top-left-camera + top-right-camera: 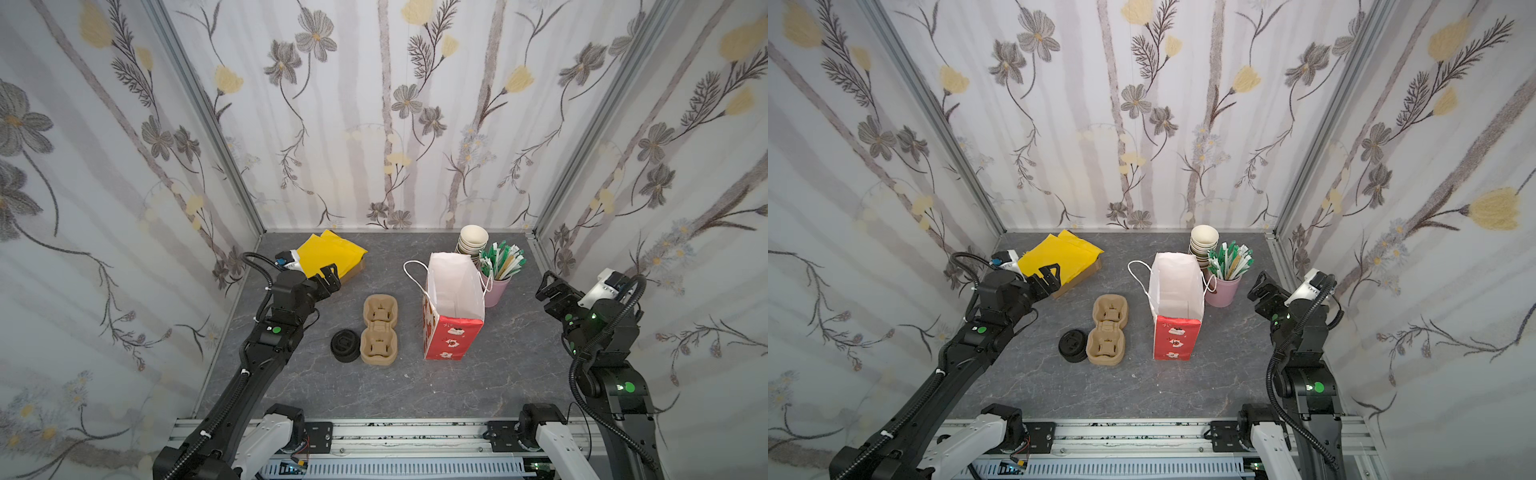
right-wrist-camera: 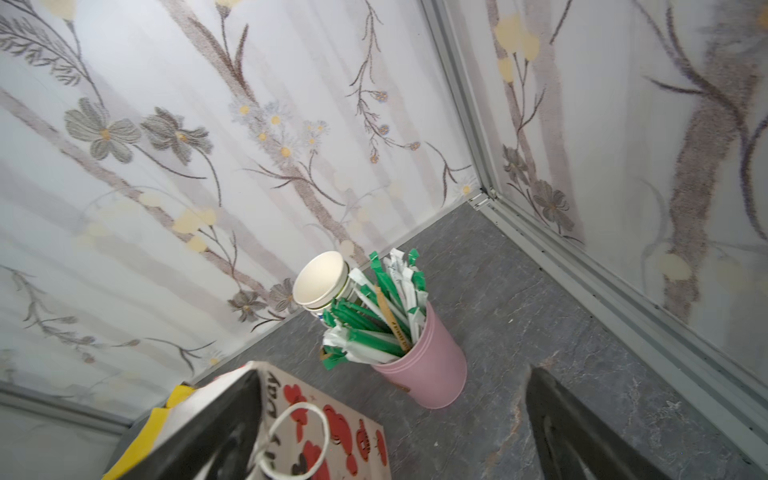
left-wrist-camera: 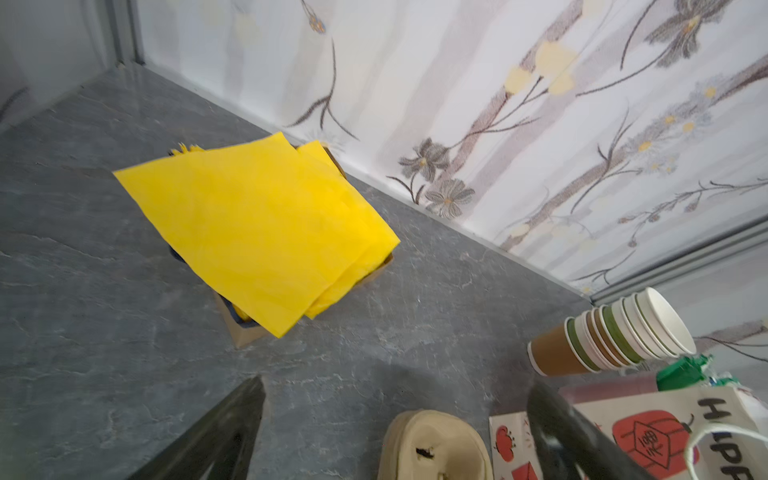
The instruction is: Pack the takeout coffee
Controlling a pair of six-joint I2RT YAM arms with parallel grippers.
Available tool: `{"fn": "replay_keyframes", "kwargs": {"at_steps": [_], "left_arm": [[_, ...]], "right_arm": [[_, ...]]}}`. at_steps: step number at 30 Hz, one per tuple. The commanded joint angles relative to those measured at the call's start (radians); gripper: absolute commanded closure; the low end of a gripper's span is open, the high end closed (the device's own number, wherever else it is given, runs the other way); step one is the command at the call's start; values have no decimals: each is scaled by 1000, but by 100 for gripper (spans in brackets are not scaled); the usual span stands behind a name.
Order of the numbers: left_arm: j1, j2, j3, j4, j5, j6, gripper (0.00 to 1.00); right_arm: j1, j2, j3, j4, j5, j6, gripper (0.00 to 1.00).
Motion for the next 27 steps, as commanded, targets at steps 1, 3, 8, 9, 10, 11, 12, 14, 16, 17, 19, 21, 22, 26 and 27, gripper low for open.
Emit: {"fn": "replay_keyframes", "kwargs": {"at_steps": [1,3,8,9,10,11,12,14,16,17,19,21,22,26,27], "left_arm": [[-26,26,23,-61,59,-81,0],[-38,42,36,-64,78,-80,0],[-38,20,53,-80,77,-62,0],[-38,8,52,-85,68,-55,0],[-38,-6,48,-91,55,-54,0],[-37,-23,42,-96,40,-53,0],[-35,-41,35,-102,28,-47,0],[-32,-76,19,-118,2,-41,0],[-20,-123,-2,-148,-28,-44,0],[-12,-147,-14,-166,-45,-51,0],[15,-197,-30,-208,-64,-61,0],[52,-238,-41,-257,-63,-70,0],[69,-255,-46,-275,-60,-72,0],[117,-297,-69,-327,-23,-83,0],[123,-305,-76,-335,-18,-87,0]], "right_arm": [[82,95,189,-179,4,54,5],[163,157,320,-225,32,71,7],[424,289,551,-281,107,139,10],[495,317,585,-281,132,147,11],[556,343,615,-281,150,148,11],[626,377,647,-278,167,147,12],[697,413,682,-276,186,146,12],[832,488,741,-275,217,134,11],[923,564,791,-280,230,131,11],[963,599,810,-279,237,135,11],[1025,659,816,-270,241,149,11],[1076,717,816,-270,241,177,12],[1096,743,817,-273,239,190,12],[1151,877,816,-302,218,252,12],[1158,908,817,-315,211,275,12]]}}
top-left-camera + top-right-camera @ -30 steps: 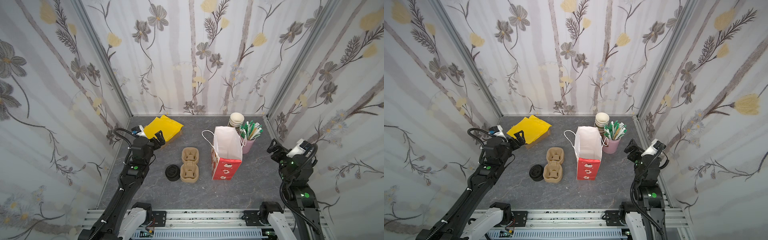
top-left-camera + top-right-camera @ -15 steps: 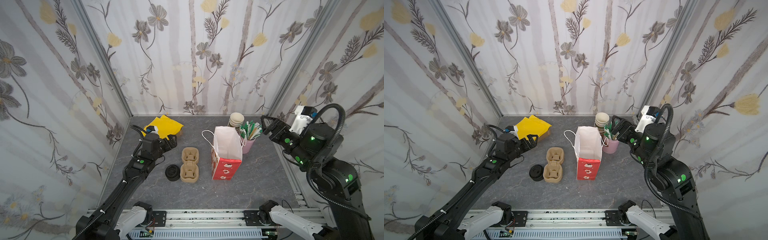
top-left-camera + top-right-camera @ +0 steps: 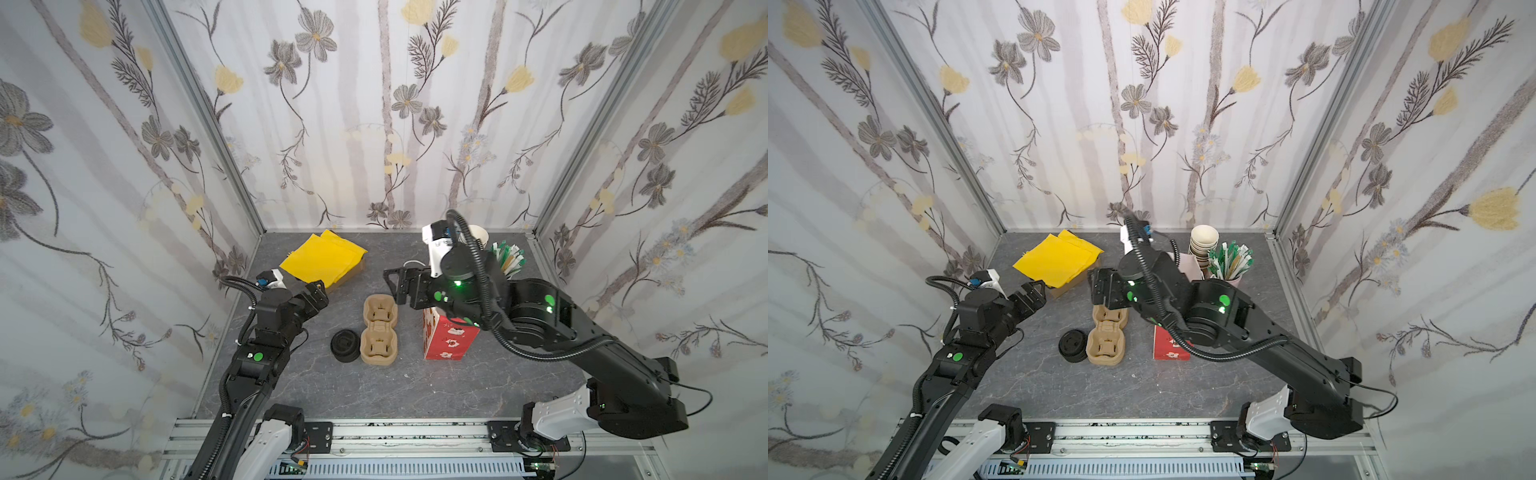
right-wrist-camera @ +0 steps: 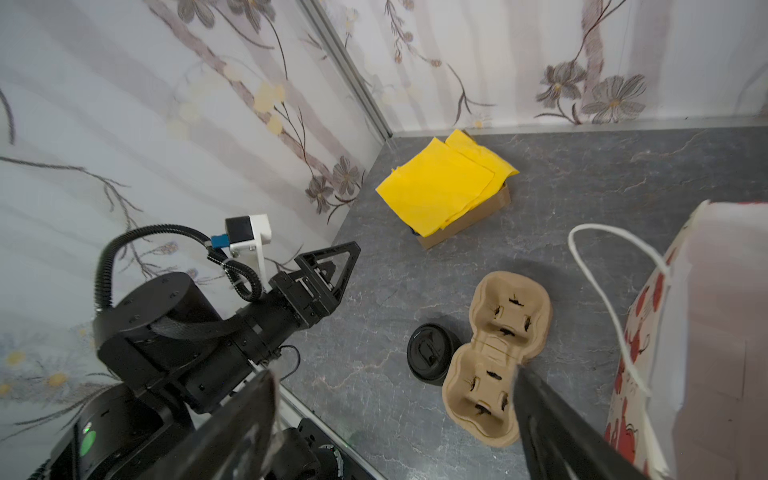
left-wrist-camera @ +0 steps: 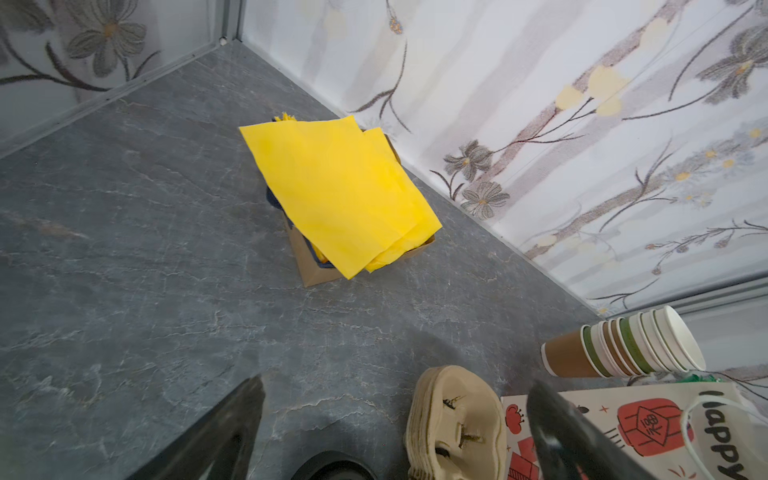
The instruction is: Pack the takeout coffee
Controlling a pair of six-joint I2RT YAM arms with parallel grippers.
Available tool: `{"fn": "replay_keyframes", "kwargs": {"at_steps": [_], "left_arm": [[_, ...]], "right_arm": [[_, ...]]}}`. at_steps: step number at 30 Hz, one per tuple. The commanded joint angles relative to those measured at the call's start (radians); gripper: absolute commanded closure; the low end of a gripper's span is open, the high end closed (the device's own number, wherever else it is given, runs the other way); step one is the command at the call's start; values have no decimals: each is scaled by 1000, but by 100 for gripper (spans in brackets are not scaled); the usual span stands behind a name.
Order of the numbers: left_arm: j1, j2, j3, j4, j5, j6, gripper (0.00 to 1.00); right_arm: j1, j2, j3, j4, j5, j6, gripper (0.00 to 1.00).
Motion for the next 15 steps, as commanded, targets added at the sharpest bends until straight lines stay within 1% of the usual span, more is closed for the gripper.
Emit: {"fn": "replay_keyframes", "kwargs": {"at_steps": [1,6,8,11,15], "left_arm": [[19,-20,-17,-61,18,-25,0],[31,-42,-33,-88,13,-44,0],[31,-39,-33,-92,8,-51,0],[31,-36,-37,-92,5,-62,0],[32,-33,-36,-95,4,-61,0]], "right_arm": [[16,80,6,-59,-7,98,13],[16,227,68,-162,-17,225,17],[14,289,106,-184,-18,247,19],[4,387,159,-217,-49,278,26],[-27,492,215,-324,-55,334,31]]}}
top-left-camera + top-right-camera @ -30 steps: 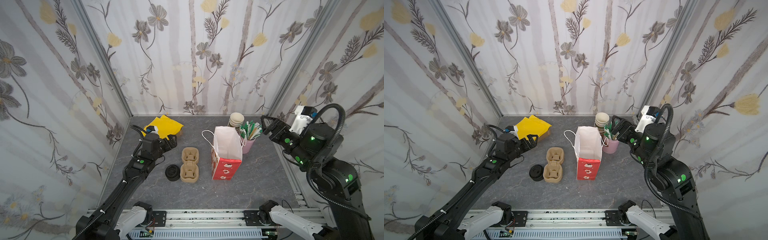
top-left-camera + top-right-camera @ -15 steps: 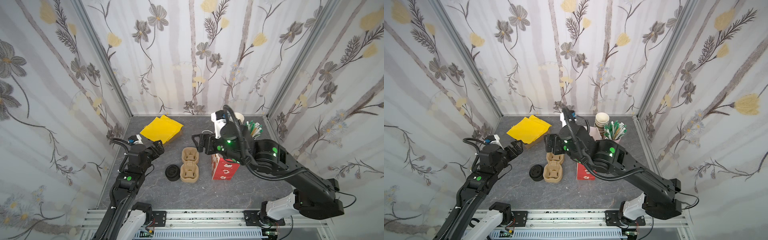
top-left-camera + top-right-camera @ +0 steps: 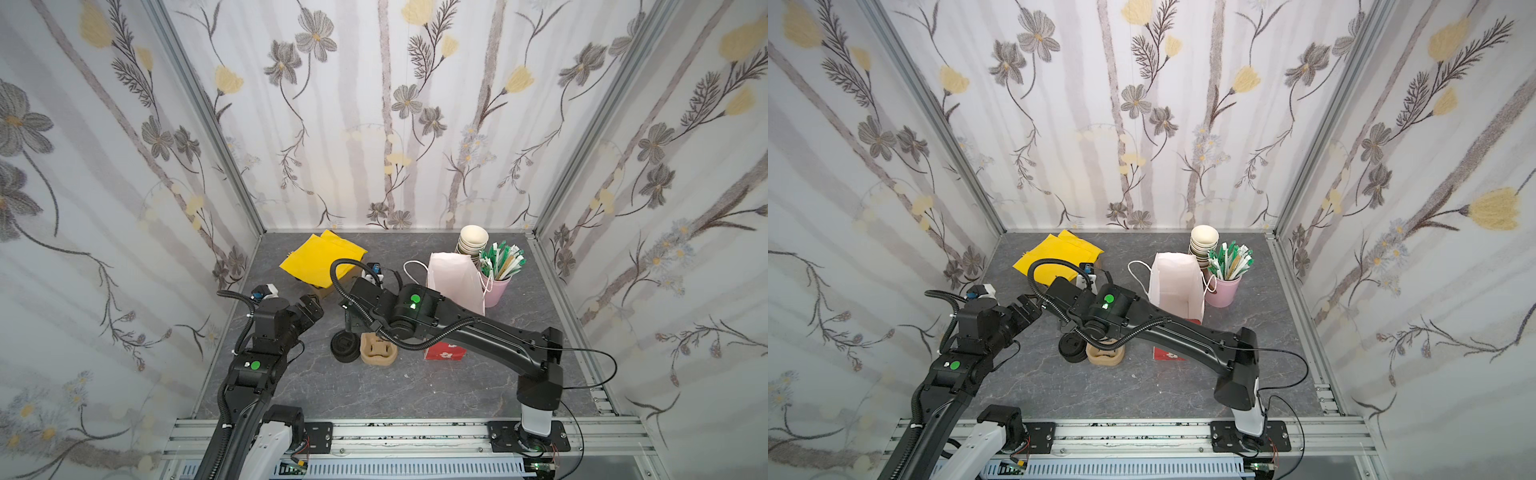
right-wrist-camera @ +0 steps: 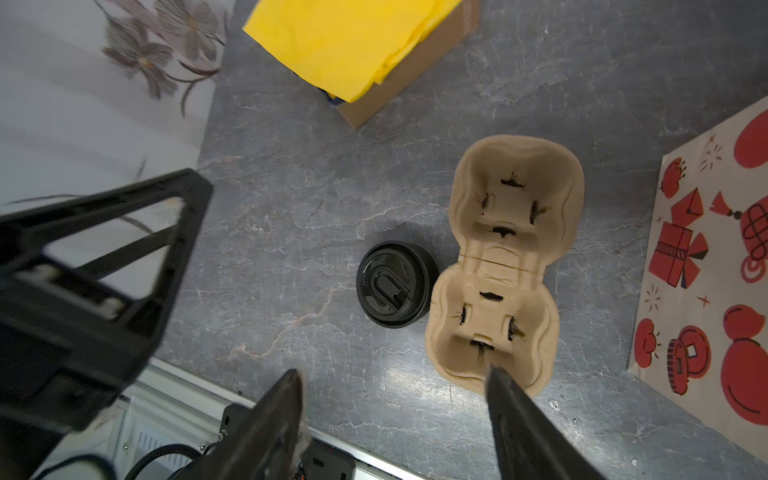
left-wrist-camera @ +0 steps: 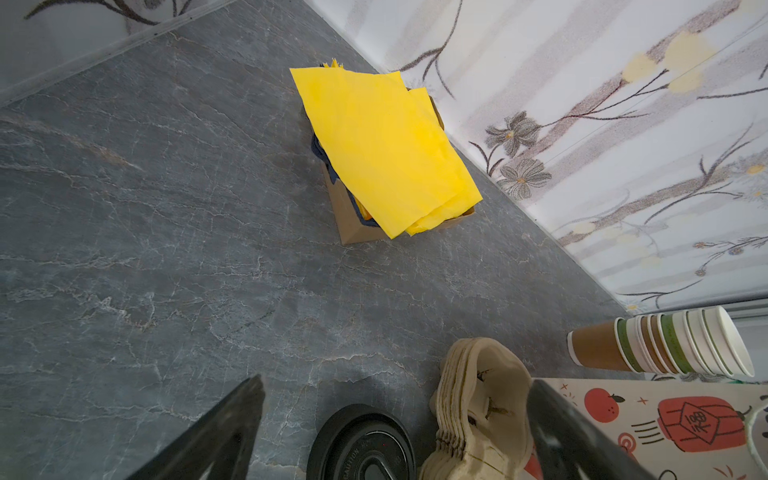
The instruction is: Pack the takeout coffee
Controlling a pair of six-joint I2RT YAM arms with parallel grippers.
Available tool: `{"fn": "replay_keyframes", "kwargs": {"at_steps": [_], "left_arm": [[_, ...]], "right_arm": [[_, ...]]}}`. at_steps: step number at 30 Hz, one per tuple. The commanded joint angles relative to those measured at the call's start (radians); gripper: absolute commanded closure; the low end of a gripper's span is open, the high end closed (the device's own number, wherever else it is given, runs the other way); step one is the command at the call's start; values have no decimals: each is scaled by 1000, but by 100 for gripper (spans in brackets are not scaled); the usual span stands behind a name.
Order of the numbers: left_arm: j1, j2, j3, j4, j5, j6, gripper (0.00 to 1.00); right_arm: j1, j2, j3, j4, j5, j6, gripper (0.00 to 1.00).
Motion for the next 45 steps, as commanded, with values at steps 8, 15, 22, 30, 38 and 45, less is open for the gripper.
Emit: {"fn": "replay_keyframes", "kwargs": {"at_steps": [8,15,22,30,38,45], "left_arm": [[3,11,-2,0,-18,-17,0],[2,12,1,-2,-20,-15,0],[3,32,30,5,8,5,0],[1,90,81,80,66,28,0],[-74,210,131,290,192,77,0],[-179,361,247,343,208,159,0]], "right_arm": [[-54,134,23,-99,-16,117,43],[-78,166,23,-85,-18,106,46],[-80,49,72,-61,31,84,46],[-119,-212,73,55,155,-88,44],[-377,-328,69,5,243,-240,43],[-672,-256,53,-23,212,-334,43]]}}
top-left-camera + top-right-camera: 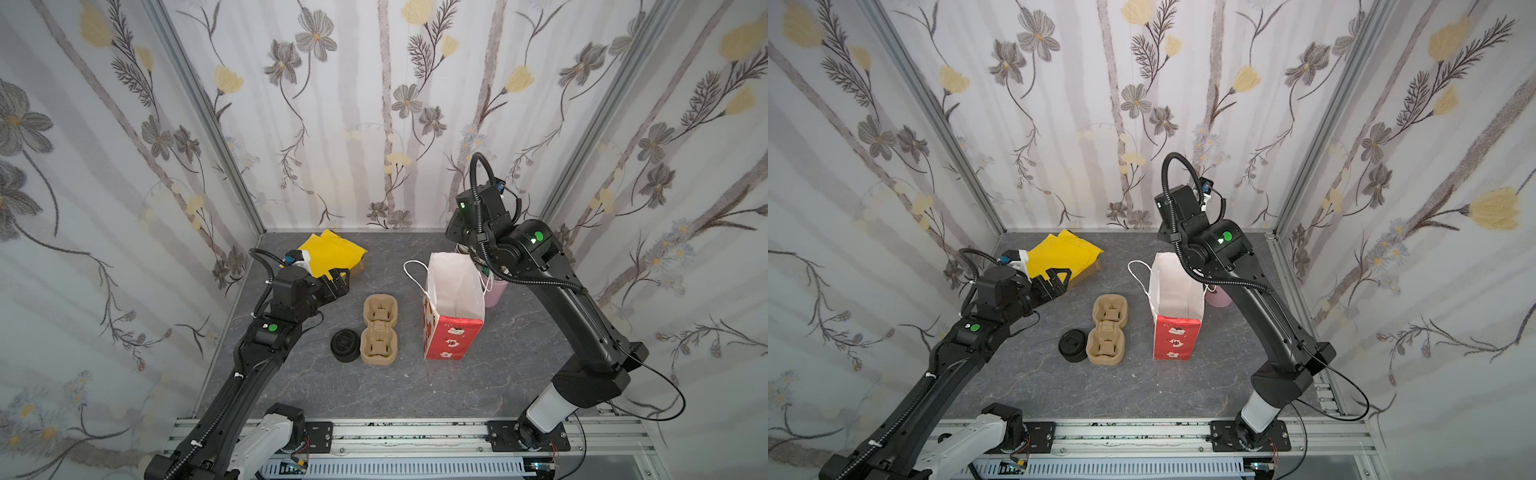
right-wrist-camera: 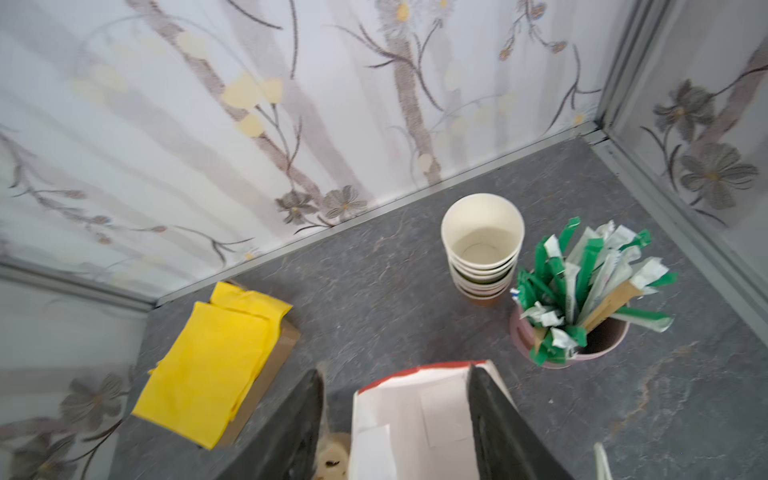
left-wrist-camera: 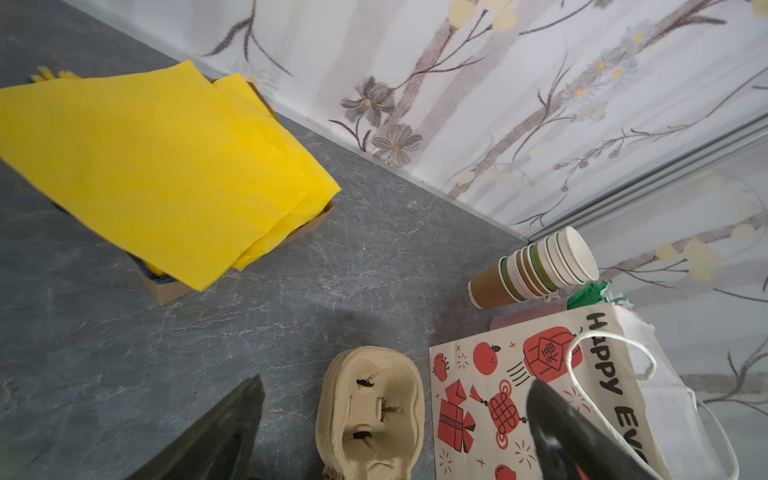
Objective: Pack the takeout coffee
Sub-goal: 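Reach the right gripper to the paper cup stack and grasp the top cup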
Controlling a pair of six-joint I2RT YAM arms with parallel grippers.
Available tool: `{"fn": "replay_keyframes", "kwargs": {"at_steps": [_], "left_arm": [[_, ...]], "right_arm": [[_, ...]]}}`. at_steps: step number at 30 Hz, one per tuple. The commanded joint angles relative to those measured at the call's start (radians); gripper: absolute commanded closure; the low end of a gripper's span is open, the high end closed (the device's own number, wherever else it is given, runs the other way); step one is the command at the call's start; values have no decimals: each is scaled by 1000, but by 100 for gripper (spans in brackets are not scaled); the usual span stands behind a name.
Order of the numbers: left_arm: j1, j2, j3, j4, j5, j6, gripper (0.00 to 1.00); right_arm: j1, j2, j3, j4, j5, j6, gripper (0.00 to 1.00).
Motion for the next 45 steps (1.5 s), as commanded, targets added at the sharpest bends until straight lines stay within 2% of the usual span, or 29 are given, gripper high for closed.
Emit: {"fn": "replay_keyframes", "kwargs": {"at_steps": [1,5,10,13,28,40,45], "left_arm": [[-17,43,45,80,27,52,0],[-35,68,59,84,75,101,0],[-46,84,75,88,29,161,0],[-46,104,89,91,18,175,0],[-45,147,102,108,-2,184,0],[-46,140,97,118,-17,167,0],[-46,137,97,119,-17,165,0]], "right_arm": [[-86,44,-4,-44,8,-29,43],[-190,110,-5,-46,-35,-21,40],[-271,184,-3,-18,-89,-44,32],[-298,221,-3,12,-129,-76,32],[-358,349,34,75,-181,-137,54],[-374,405,55,99,-211,-158,64],[-377,412,55,104,-211,-158,72]]}}
